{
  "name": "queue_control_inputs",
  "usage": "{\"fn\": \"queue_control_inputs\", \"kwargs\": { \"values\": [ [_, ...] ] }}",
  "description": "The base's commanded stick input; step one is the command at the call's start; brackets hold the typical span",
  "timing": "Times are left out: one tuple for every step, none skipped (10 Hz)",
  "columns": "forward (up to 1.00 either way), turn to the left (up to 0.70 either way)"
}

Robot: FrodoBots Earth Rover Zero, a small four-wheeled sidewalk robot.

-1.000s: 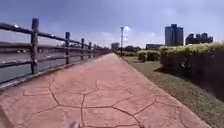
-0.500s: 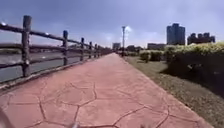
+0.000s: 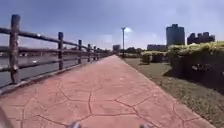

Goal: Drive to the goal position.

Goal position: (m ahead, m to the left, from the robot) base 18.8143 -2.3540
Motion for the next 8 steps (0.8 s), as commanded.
{"fn": "queue_control_inputs", "kwargs": {
  "values": [
    [0.7,0.0],
    [0.7,0.0],
    [0.7,0.0],
    [0.7,0.0],
    [0.7,0.0],
    [0.7,0.0],
    [0.7,0.0],
    [0.7,0.0]
  ]
}}
